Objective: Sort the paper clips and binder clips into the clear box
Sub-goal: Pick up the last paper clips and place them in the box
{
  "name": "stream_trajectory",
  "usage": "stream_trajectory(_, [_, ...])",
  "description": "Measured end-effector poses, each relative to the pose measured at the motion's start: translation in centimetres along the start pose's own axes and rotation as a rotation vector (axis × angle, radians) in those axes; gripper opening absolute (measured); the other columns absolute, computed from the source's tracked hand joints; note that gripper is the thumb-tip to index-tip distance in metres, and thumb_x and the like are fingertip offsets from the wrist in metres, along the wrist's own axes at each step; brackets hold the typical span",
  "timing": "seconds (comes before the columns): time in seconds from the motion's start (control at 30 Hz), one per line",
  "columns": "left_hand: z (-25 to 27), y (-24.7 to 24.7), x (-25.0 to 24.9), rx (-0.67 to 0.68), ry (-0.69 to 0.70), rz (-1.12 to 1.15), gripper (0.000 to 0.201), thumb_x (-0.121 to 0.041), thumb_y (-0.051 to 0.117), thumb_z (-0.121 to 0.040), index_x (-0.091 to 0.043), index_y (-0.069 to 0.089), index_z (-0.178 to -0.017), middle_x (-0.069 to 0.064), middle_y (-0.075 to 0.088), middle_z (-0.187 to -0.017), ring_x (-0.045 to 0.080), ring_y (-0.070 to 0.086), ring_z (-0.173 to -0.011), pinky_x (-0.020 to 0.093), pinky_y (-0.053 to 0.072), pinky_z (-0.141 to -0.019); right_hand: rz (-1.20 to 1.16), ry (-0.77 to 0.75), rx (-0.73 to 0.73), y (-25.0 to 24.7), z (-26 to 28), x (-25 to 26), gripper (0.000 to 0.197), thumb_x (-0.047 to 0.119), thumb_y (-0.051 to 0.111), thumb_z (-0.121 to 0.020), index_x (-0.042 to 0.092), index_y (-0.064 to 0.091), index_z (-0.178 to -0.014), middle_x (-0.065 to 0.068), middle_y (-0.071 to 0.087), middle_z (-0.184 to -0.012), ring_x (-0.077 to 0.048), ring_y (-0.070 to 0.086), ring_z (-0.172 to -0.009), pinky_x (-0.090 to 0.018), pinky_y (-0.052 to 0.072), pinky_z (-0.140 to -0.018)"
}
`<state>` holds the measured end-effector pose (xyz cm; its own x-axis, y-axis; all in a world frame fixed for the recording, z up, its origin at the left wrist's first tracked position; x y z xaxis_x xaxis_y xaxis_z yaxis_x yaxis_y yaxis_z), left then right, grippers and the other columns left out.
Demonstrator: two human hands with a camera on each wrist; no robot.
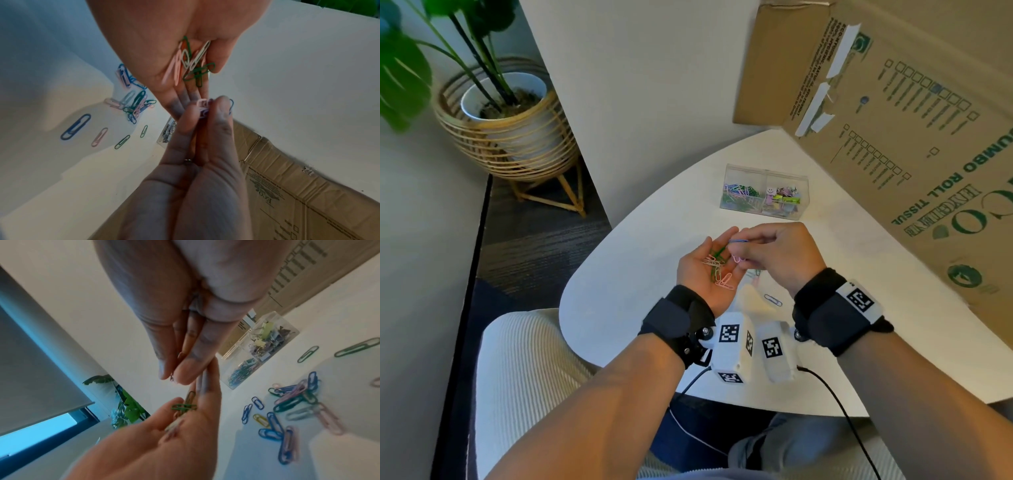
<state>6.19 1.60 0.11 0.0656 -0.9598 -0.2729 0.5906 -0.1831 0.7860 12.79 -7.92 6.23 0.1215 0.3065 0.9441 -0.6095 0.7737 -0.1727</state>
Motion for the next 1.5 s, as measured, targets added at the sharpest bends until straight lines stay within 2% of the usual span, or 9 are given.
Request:
stream_trajectory(0.2, [-0.5,-0.4,-0.3,-0.001,-0.007,0.068,0.042,-0.025,0.032,-0.102,0.005,0.060,-0.114,0.022,0.069,-0.107,0.033,0.068,-0.094,0.042,0.055,-0.084,-0.082,-0.054,-0.127,-1.1,-3.6,1.9,0.013,-0.003,0.074,-0.079,-0.002,0.073,-0.093,-0.011,0.070,-0.076,-0.014,0.065,-0.064,-0.025,0.060,-0.068])
stream_trajectory(0.47, [-0.1,-0.9,0.4,0.004,-0.037,0.015,0.042,-0.025,0.033,-0.102,0.003,0.059,-0.119,0.020,0.067,-0.114,0.031,0.064,-0.105,0.038,0.049,-0.095,0.144,-0.046,-0.308,-1.6,-12.8,2.6,0.006,0.015,0.081,-0.075,0.016,0.077,-0.080,-0.008,0.075,-0.083,-0.021,0.068,-0.070,-0.043,0.060,-0.080])
stream_trajectory(0.6, [0.0,-1.3,-0.5,-0.005,-0.022,0.039,0.041,-0.024,0.034,-0.101,0.004,0.059,-0.118,0.022,0.065,-0.118,0.033,0.063,-0.109,0.040,0.049,-0.096,0.614,-0.064,-0.193,-1.3,-12.1,2.5,0.031,0.037,0.071,-0.085,0.022,0.072,-0.112,0.002,0.069,-0.116,-0.017,0.062,-0.108,-0.029,0.048,-0.098])
stream_trajectory(0.77, [0.0,-0.4,-1.7,-0.003,0.012,0.101,0.037,-0.021,0.038,-0.097,0.005,0.063,-0.107,0.022,0.067,-0.108,0.034,0.062,-0.104,0.042,0.047,-0.097,0.713,-0.296,0.148,0.2,-5.0,3.8,0.011,0.026,0.069,-0.087,0.018,0.075,-0.092,0.009,0.072,-0.084,-0.005,0.066,-0.080,-0.020,0.051,-0.078])
stream_trajectory(0.87, [0.0,0.4,-1.5,0.004,0.011,0.090,0.041,-0.029,0.038,-0.096,0.001,0.065,-0.101,0.018,0.068,-0.096,0.030,0.065,-0.092,0.037,0.054,-0.080,0.786,-0.269,0.334,0.9,-2.2,3.1,0.015,0.026,0.071,-0.085,0.022,0.074,-0.100,0.005,0.074,-0.077,-0.004,0.070,-0.068,-0.023,0.055,-0.075])
stream_trajectory(1.03, [0.8,1.2,-0.8,-0.006,-0.010,0.100,0.051,-0.047,0.038,-0.096,-0.004,0.066,-0.096,0.015,0.069,-0.085,0.028,0.068,-0.083,0.038,0.049,-0.085,1.000,-0.337,0.317,1.3,-1.0,2.7,0.035,0.035,0.075,-0.077,0.021,0.068,-0.109,0.002,0.065,-0.098,-0.013,0.061,-0.087,-0.038,0.052,-0.084])
stream_trajectory(1.23, [1.2,0.2,-0.9,-0.018,-0.022,0.077,0.046,-0.036,0.033,-0.098,-0.004,0.065,-0.104,0.016,0.070,-0.086,0.028,0.071,-0.073,0.036,0.059,-0.065,0.879,-0.246,0.455,1.2,0.4,2.4,0.067,0.024,0.085,-0.069,0.019,0.057,-0.130,0.005,0.054,-0.112,-0.011,0.057,-0.097,-0.027,0.049,-0.089])
stream_trajectory(1.4, [1.4,0.5,-0.3,-0.040,-0.033,0.058,0.037,-0.027,0.033,-0.100,-0.005,0.063,-0.098,0.013,0.068,-0.081,0.024,0.070,-0.076,0.031,0.059,-0.069,0.980,-0.298,0.435,1.2,0.2,2.0,0.060,0.017,0.079,-0.075,0.022,0.058,-0.131,0.001,0.058,-0.114,-0.015,0.057,-0.099,-0.028,0.047,-0.090])
stream_trajectory(1.5, [1.3,0.5,0.1,-0.060,-0.032,0.084,0.034,-0.025,0.034,-0.100,-0.004,0.061,-0.098,0.013,0.061,-0.090,0.024,0.059,-0.095,0.032,0.043,-0.097,1.045,-0.318,0.415,1.4,0.1,1.9,0.046,0.021,0.075,-0.079,0.021,0.062,-0.123,-0.002,0.060,-0.105,-0.019,0.057,-0.095,-0.034,0.048,-0.086])
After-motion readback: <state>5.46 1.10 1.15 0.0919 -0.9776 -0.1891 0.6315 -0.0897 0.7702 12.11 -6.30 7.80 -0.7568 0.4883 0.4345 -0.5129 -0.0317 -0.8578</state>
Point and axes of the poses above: each hand's wrist, its own z-axis away from the middle knuckle, its own y-axis out of the palm, x = y × z, the point moved 1 cm from there along -z, towards the middle knuckle
